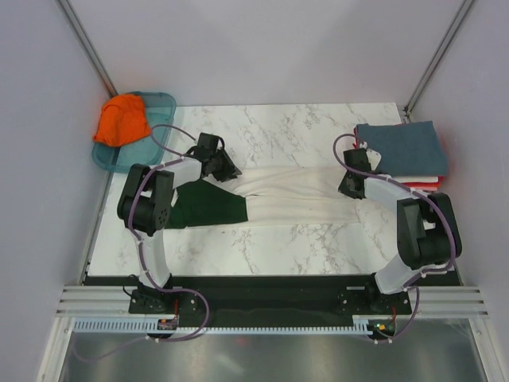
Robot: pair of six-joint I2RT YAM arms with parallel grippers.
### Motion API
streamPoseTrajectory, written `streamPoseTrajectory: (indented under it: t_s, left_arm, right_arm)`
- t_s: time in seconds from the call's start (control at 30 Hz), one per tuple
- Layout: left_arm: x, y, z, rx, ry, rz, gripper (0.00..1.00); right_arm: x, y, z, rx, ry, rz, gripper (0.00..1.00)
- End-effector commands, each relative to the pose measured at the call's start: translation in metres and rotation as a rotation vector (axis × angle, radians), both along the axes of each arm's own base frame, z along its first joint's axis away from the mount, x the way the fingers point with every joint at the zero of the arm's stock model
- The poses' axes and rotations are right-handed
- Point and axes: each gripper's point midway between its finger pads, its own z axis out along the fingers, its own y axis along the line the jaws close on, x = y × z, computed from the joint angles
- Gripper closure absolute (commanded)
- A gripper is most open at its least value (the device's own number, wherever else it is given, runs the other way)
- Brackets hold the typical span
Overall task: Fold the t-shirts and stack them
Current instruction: Fold the tshirt
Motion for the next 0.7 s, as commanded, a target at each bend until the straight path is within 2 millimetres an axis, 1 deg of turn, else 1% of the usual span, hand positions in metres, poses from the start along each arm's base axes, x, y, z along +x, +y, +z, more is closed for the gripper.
streamPoseTrajectory:
  t_s: [0.0, 0.03, 0.13, 0.17, 0.2, 0.27, 0.3, 0.33, 0.37, 0.4, 0.43, 0.47, 0.5, 0.53, 0.57, 0.6, 0.63, 0.67]
  left_arm:
    - [0.005, 0.018, -0.012, 0.036, 0.028, 0.070, 0.66]
    - [0.005, 0.019, -0.011, 0.036, 0.026, 0.070, 0.66]
    - [0.006, 0.022, -0.008, 0.044, 0.015, 0.066, 0.66]
    - [0.007, 0.021, -0.005, 0.047, 0.005, 0.052, 0.66]
    - [0.008, 0.020, -0.003, 0.045, -0.003, 0.041, 0.66]
    - [0.008, 0.016, 0.003, 0.037, -0.020, 0.004, 0.65]
    - [0.010, 0.015, 0.010, 0.036, -0.040, -0.010, 0.65]
    - [0.009, 0.013, 0.014, 0.031, -0.050, -0.022, 0.64]
    - [0.010, 0.012, 0.019, 0.030, -0.064, -0.033, 0.64]
    - [0.011, 0.011, 0.028, 0.030, -0.090, -0.046, 0.63]
    - [0.010, 0.011, 0.032, 0.032, -0.098, -0.052, 0.63]
    - [0.009, 0.012, 0.036, 0.036, -0.107, -0.059, 0.62]
    - [0.007, 0.011, 0.045, 0.033, -0.127, -0.064, 0.62]
    - [0.006, 0.012, 0.050, 0.032, -0.136, -0.061, 0.61]
    - [0.003, 0.014, 0.050, 0.034, -0.135, -0.061, 0.61]
    - [0.000, 0.015, 0.052, 0.040, -0.138, -0.063, 0.61]
    - [-0.001, 0.016, 0.062, 0.037, -0.158, -0.061, 0.61]
    - [-0.006, 0.018, 0.059, 0.042, -0.151, -0.065, 0.61]
  right_arm:
    - [-0.009, -0.025, 0.021, -0.056, -0.068, -0.100, 0.92]
    - [-0.012, -0.028, 0.027, -0.060, -0.087, -0.110, 0.93]
    - [-0.017, -0.039, 0.036, -0.066, -0.125, -0.158, 0.94]
    - [-0.017, -0.040, 0.038, -0.062, -0.138, -0.159, 0.94]
    - [-0.015, -0.036, 0.040, -0.045, -0.151, -0.136, 0.91]
    - [-0.007, -0.031, 0.046, -0.024, -0.170, -0.117, 0.75]
    - [-0.005, -0.028, 0.047, -0.017, -0.172, -0.102, 0.70]
    - [-0.002, -0.021, 0.047, 0.010, -0.172, -0.074, 0.67]
    - [0.003, -0.017, 0.047, 0.023, -0.175, -0.054, 0.67]
    - [0.005, -0.012, 0.047, 0.037, -0.177, -0.038, 0.68]
    - [0.007, -0.007, 0.046, 0.054, -0.175, -0.017, 0.70]
    - [0.012, 0.004, 0.046, 0.087, -0.175, 0.021, 0.72]
    - [0.013, 0.015, 0.046, 0.102, -0.172, 0.054, 0.73]
    - [0.017, 0.026, 0.049, 0.124, -0.178, 0.084, 0.73]
    - [0.018, 0.038, 0.052, 0.145, -0.184, 0.118, 0.73]
    - [0.018, 0.056, 0.054, 0.167, -0.188, 0.169, 0.72]
    - [0.022, 0.071, 0.058, 0.187, -0.199, 0.203, 0.69]
    - [0.021, 0.084, 0.059, 0.203, -0.196, 0.238, 0.66]
